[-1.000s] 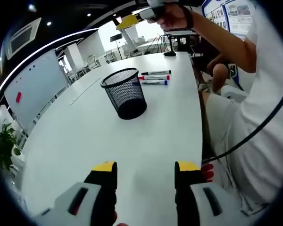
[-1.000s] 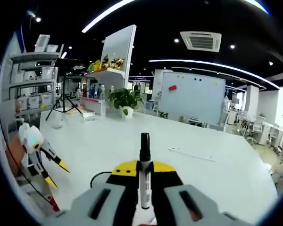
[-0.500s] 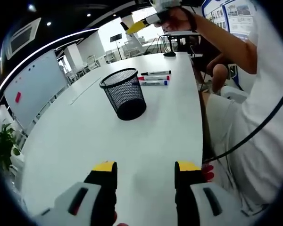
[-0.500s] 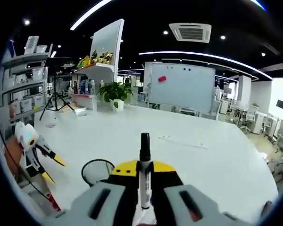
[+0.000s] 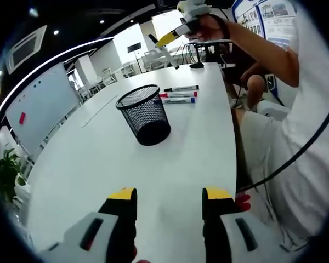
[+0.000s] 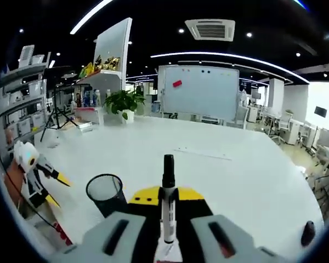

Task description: Pick up the whiteboard markers from the pen holder and place them facing the whiteboard neatly

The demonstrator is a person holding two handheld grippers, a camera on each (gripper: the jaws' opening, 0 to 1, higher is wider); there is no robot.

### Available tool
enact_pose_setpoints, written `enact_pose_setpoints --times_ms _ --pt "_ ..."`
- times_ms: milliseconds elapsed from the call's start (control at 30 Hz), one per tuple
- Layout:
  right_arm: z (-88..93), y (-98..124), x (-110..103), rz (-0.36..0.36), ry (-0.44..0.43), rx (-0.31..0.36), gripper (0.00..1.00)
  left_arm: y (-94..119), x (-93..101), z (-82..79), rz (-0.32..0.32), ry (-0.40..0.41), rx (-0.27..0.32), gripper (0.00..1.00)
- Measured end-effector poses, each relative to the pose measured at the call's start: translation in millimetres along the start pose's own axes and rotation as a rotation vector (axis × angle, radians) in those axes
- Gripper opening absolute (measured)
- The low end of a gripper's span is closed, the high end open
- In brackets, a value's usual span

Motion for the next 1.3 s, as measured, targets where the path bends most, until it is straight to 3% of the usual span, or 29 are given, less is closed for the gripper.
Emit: enact_pose_setpoints --times_ms 667,1300 --pt "17.6 15 26 0.084 -0.088 -0.089 0.09 -6 -2.1 -1.2 0.006 0.014 -0.010 0.49" --pt "32.2 15 44 0.114 -0.108 -0.155 0.09 -6 0.1 0.1 0.008 0.013 -0.018 0.49"
Point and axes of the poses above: the point that each gripper's makers call its tool centre point, and the gripper's own axes: y roughly backward along the fingers, x roughly to its right, z roughly out of its underside, the point moved 9 cm from there along y, roughly backward along the fingers, and after that the axes turned 4 degrees about -y, right-handed, at the moved point
